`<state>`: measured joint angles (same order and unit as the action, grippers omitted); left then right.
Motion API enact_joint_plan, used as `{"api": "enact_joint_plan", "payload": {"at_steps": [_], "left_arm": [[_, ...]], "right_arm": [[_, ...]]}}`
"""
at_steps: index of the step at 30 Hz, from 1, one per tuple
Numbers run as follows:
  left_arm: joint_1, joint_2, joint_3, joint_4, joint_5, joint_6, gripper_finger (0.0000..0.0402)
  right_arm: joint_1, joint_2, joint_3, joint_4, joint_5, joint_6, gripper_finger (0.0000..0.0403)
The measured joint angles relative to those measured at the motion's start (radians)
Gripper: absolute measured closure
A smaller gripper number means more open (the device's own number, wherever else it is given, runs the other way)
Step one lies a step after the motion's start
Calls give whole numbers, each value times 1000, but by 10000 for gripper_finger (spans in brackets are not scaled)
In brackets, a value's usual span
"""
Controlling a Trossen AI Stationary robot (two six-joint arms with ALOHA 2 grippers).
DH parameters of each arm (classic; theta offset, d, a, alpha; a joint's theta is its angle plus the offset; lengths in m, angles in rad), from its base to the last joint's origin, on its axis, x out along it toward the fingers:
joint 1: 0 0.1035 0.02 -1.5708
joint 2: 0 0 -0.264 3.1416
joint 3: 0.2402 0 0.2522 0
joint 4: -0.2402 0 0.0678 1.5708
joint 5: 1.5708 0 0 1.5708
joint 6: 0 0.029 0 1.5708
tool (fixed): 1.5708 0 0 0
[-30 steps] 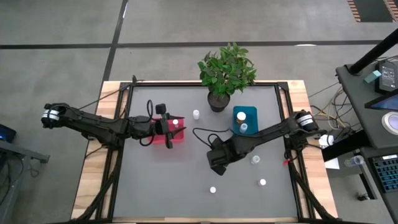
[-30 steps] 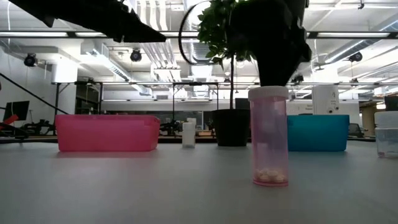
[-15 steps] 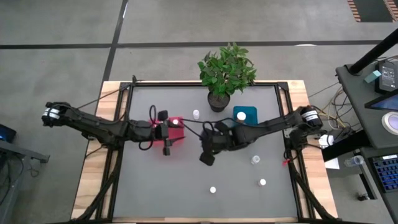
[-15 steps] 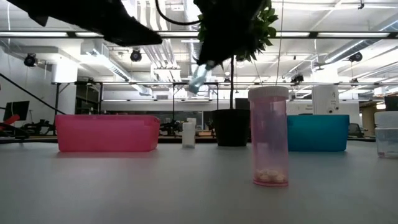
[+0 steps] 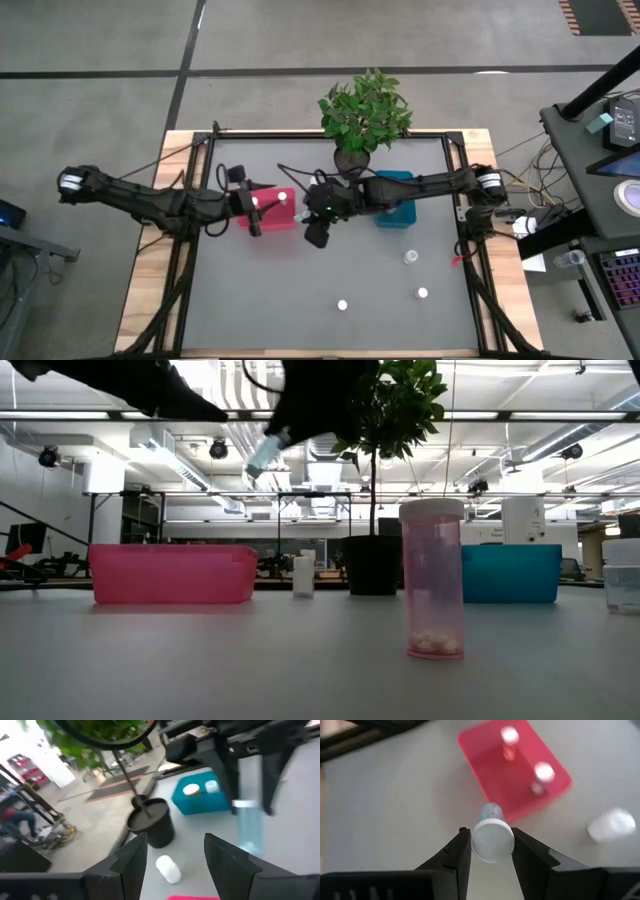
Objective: Pick and place medicine bottles into bin by pill shape (circle, oval)
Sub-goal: Put the small blue pill bottle into the pink bin
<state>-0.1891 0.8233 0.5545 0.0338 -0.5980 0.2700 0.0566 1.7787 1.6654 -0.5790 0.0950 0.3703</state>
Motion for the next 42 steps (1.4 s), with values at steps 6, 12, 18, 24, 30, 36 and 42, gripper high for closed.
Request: {"api": "enact_joint_plan", "payload": {"at_steps": [6,12,18,24,30,36,42], "left_arm": [[-1,-37,-4,-48,-6,13,224],[-1,-68,-6,-159,-27,-50,224],[-1,-101,-6,-189,-40,-75,224],[-1,-123,-9,-211,-91,-90,224],[-1,-151,-25,-211,-162,-102,224],[-1,-170,-41,-208,-163,-102,224],[-1,-183,-47,-210,-163,-102,224]], "right_arm": [[-10,105,225,-141,0,-72,287],[-31,221,456,-298,2,-128,287],[-43,357,662,-420,1,-202,287],[-63,391,637,-376,-10,-217,287],[-93,397,596,-331,-6,-206,287],[-105,424,559,-233,-9,-212,287],[-111,474,555,-198,-8,-215,287]]}}
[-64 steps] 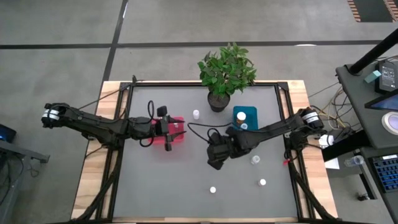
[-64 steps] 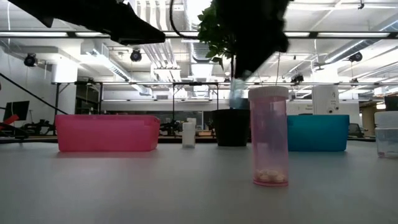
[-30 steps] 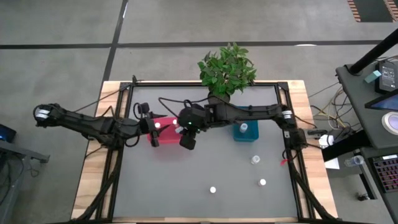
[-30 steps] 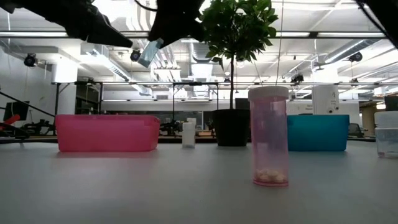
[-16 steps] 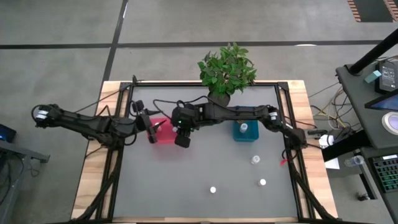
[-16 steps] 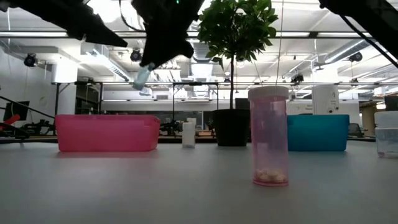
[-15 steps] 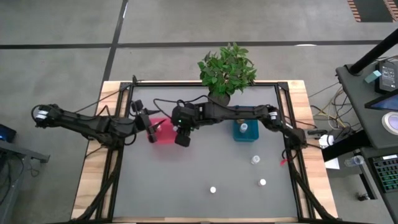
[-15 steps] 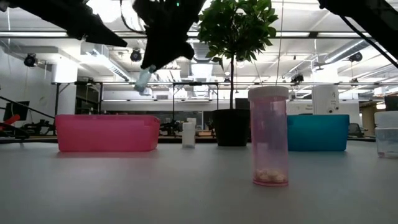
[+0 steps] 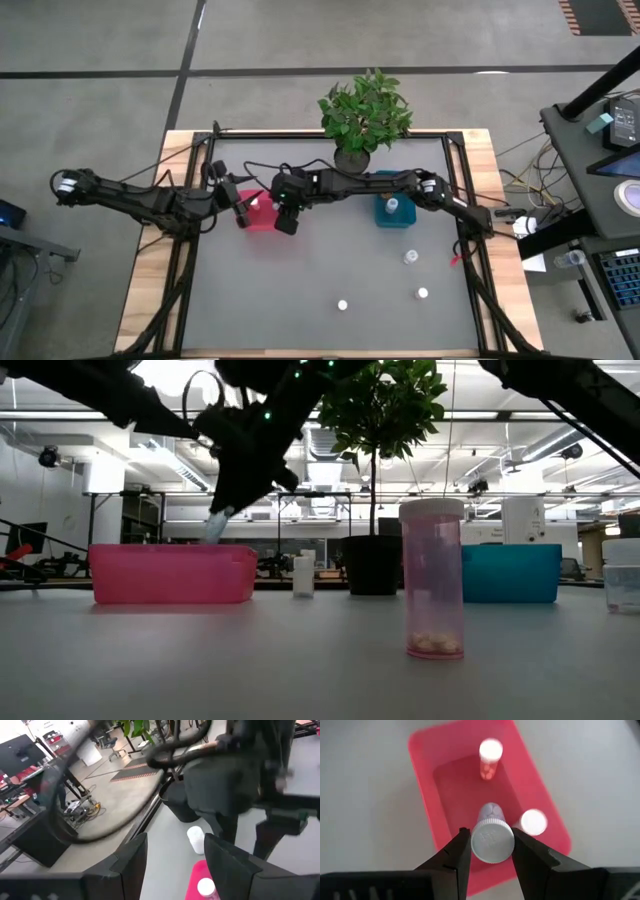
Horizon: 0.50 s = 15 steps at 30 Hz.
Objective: Pick and place medicine bottles into bin by pill shape (circle, oval)
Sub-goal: Put the small blue pill bottle into the pink bin
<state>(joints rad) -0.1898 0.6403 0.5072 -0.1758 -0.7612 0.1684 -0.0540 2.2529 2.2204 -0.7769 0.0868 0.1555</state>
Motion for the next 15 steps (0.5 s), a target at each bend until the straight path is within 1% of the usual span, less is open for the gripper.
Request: {"api": "enact_joint_plan", "payload": {"at_steps": [9,15], "left_arm": [[0,2,-5,2,0,3,224],[0,2,-5,2,0,3,224]], "right_arm": [[-4,67,0,-8,-15,0,287],[-4,74,0,-11,-17,0,287]]}}
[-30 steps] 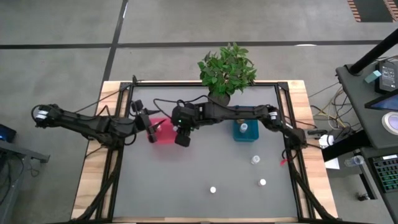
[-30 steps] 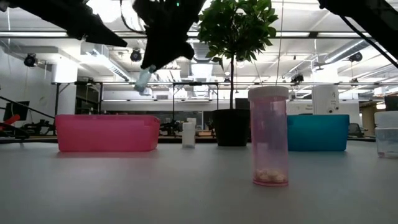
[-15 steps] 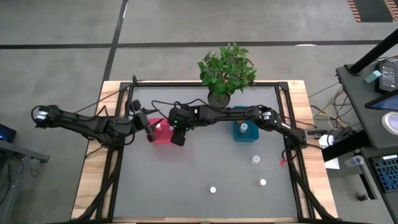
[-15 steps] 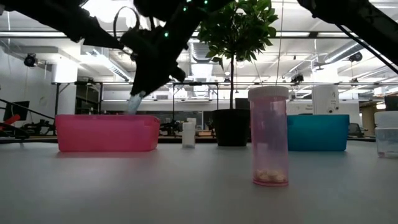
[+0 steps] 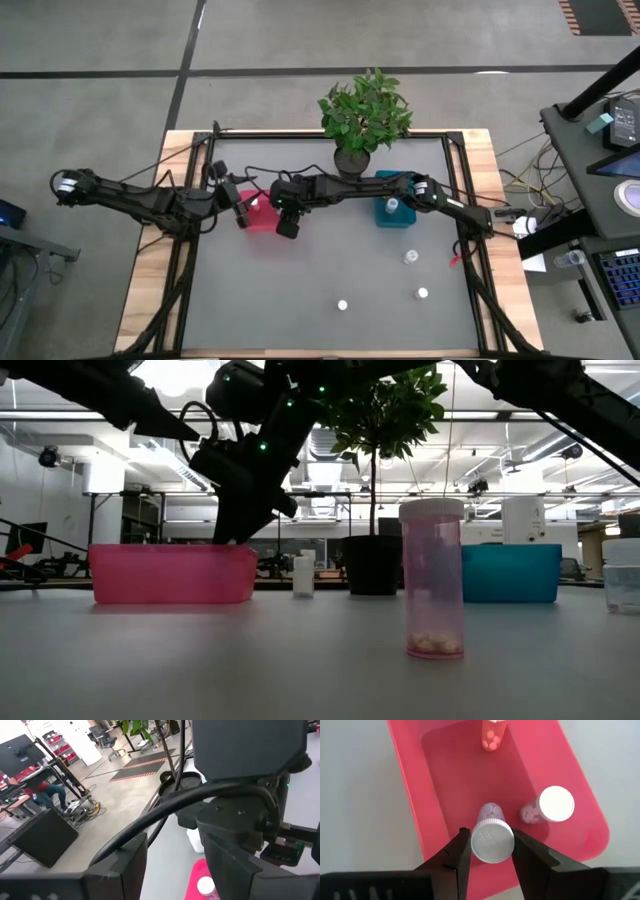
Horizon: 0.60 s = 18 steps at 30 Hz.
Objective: Pick and place medicine bottles into bin by pill shape (circle, oval)
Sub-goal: Put the small blue pill bottle into the pink bin
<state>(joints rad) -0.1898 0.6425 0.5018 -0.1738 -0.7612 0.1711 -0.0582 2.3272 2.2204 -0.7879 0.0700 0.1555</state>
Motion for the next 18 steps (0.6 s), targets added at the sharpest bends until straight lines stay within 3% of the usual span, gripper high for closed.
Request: {"api": "enact_joint_plan", "payload": {"at_steps": [18], "left_arm": [[0,4,-1,35,0,10,224]], "right_arm": [[-1,0,-2,0,-45,8,287]]}}
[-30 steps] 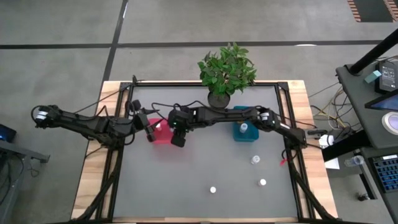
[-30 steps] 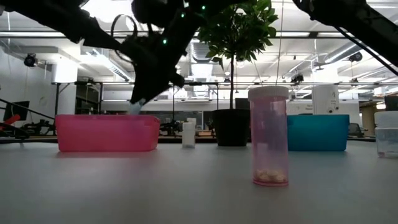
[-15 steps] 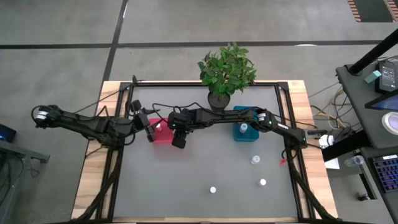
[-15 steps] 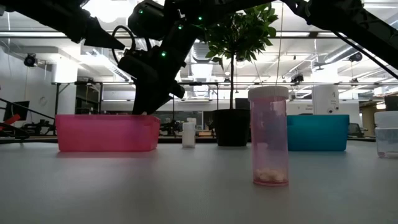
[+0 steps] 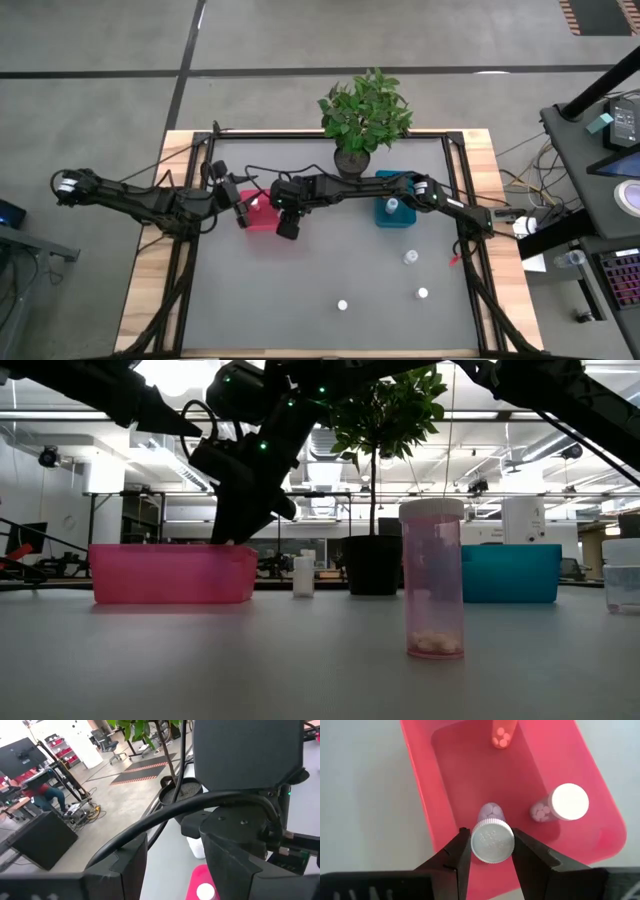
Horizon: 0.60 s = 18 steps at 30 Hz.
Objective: Pick and place medicine bottles into bin by pill shape (circle, oval)
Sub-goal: Put the small blue pill bottle into the pink bin
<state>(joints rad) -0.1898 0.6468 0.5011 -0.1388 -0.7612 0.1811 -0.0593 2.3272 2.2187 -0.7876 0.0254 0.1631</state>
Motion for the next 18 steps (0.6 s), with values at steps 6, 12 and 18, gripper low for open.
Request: {"api": "enact_joint_plan", "payload": {"at_steps": [6,12,18], "left_arm": [[0,1,0,0,0,2,224],[0,0,0,0,0,2,224],[0,6,0,2,0,8,224]], "right_arm": [[0,0,-14,-1,0,1,287],[0,0,-16,0,0,1,287],[0,0,-16,0,0,3,269]]}}
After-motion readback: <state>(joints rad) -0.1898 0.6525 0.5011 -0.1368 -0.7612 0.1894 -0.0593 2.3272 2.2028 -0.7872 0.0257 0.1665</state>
